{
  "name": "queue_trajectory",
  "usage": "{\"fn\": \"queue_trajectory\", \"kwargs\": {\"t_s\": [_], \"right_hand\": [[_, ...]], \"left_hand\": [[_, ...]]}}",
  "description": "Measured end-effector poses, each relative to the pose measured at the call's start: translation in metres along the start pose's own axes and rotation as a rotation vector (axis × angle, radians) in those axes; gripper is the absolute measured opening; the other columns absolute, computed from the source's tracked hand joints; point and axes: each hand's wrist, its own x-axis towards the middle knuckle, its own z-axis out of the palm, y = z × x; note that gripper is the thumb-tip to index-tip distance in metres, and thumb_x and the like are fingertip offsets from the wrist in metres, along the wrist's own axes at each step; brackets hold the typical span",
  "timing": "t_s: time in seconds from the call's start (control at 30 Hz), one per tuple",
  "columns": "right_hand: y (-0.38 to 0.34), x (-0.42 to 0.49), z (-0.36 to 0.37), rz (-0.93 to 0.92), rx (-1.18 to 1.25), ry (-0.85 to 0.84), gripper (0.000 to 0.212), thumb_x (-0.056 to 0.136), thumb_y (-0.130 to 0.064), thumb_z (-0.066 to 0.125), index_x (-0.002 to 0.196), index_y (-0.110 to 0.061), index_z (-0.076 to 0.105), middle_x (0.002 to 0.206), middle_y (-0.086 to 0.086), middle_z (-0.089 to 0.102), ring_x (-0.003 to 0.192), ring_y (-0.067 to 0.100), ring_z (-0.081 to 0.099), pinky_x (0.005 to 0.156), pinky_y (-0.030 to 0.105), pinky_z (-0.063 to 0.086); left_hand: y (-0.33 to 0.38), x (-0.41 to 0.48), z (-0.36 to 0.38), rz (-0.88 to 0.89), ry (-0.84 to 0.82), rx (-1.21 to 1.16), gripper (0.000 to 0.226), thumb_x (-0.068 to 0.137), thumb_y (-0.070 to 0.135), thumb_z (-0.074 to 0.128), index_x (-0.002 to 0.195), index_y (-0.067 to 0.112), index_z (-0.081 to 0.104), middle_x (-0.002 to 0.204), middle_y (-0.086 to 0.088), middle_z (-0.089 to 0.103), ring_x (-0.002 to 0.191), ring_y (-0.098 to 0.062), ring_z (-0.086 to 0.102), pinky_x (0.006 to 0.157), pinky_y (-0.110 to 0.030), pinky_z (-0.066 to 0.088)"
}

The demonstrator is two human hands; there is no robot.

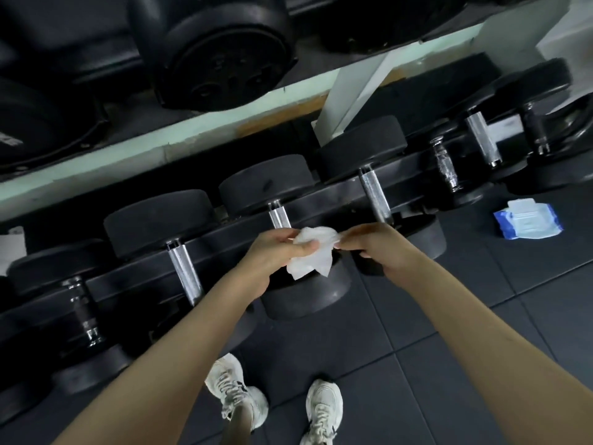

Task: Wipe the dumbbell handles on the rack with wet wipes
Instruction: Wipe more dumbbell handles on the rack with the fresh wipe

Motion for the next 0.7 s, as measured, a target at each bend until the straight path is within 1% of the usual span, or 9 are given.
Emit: {"fn": "queue_trajectory", "kwargs": {"t_s": [0.07,0.13,0.2,0.23,0.33,0.47,0.53,0.6,0.7], "right_hand": [[-0.007,-0.016,-0.026,0.031,0.092,-0.046,0.011,0.080,-0.004,0.065,0.082,-0.013,0.071,0.085,-0.003,0.071,0.092,0.008,0.063,0.085,0.024,0.046],[-0.012,-0.025,-0.047,0.068,0.173,-0.099,0.014,0.074,-0.007,0.068,0.087,-0.012,0.070,0.097,0.002,0.072,0.104,0.017,0.063,0.094,0.033,0.045],[-0.016,-0.027,-0.063,0.127,0.339,-0.146,0.028,0.066,-0.008,0.069,0.094,-0.007,0.066,0.105,0.009,0.070,0.104,0.022,0.065,0.093,0.036,0.048],[-0.019,-0.026,-0.069,0.156,0.436,-0.155,0.028,0.067,-0.008,0.067,0.095,-0.006,0.064,0.106,0.011,0.069,0.101,0.024,0.066,0.090,0.038,0.049],[-0.028,-0.015,-0.083,0.193,0.600,-0.112,0.013,0.082,-0.009,0.054,0.091,-0.004,0.062,0.097,0.014,0.069,0.090,0.030,0.068,0.081,0.039,0.053],[-0.037,0.016,-0.098,0.247,0.543,0.094,0.009,0.086,-0.001,0.048,0.088,-0.002,0.057,0.089,0.015,0.064,0.073,0.028,0.067,0.060,0.031,0.058],[-0.040,0.032,-0.106,0.263,0.489,0.163,0.009,0.085,0.002,0.051,0.081,-0.003,0.058,0.082,0.015,0.062,0.072,0.027,0.064,0.060,0.030,0.057],[-0.041,0.046,-0.115,0.287,0.417,0.221,0.011,0.085,0.003,0.054,0.080,-0.006,0.059,0.077,0.012,0.062,0.071,0.024,0.062,0.065,0.029,0.055],[-0.038,0.071,-0.129,0.331,0.307,0.292,0.009,0.087,-0.001,0.059,0.086,-0.009,0.059,0.076,0.008,0.062,0.070,0.019,0.061,0.067,0.028,0.052]], "left_hand": [[0.011,-0.006,0.008,0.004,-0.028,0.015,0.015,0.075,0.020,0.076,0.089,0.022,0.070,0.083,0.010,0.071,0.080,-0.003,0.065,0.073,-0.014,0.049],[0.022,-0.006,0.017,-0.010,-0.028,0.014,0.016,0.073,0.018,0.077,0.087,0.020,0.070,0.085,0.008,0.072,0.088,-0.009,0.065,0.085,-0.023,0.047],[0.032,-0.003,0.025,-0.017,-0.048,0.023,0.018,0.073,0.018,0.077,0.090,0.018,0.070,0.088,0.006,0.072,0.091,-0.012,0.065,0.088,-0.026,0.047],[0.036,-0.001,0.030,-0.018,-0.061,0.011,0.018,0.074,0.017,0.076,0.091,0.017,0.069,0.091,0.005,0.072,0.092,-0.012,0.065,0.087,-0.026,0.047],[0.051,0.011,0.045,-0.014,-0.069,-0.111,0.015,0.079,0.010,0.072,0.093,0.011,0.066,0.093,-0.001,0.070,0.089,-0.015,0.067,0.079,-0.028,0.055],[0.061,0.038,0.066,0.008,0.080,-0.139,0.012,0.080,0.008,0.071,0.080,0.014,0.060,0.078,0.001,0.062,0.068,-0.009,0.060,0.055,-0.015,0.050],[0.065,0.054,0.077,-0.003,0.146,-0.137,0.014,0.080,0.009,0.072,0.077,0.017,0.060,0.073,0.005,0.061,0.063,-0.005,0.057,0.048,-0.011,0.046],[0.065,0.072,0.086,-0.037,0.204,-0.164,0.016,0.078,0.007,0.074,0.077,0.017,0.061,0.071,0.005,0.062,0.061,-0.005,0.059,0.049,-0.013,0.047],[0.058,0.096,0.100,-0.115,0.306,-0.137,0.016,0.074,0.009,0.076,0.079,0.017,0.064,0.079,-0.003,0.067,0.076,-0.019,0.064,0.065,-0.030,0.052]]}}
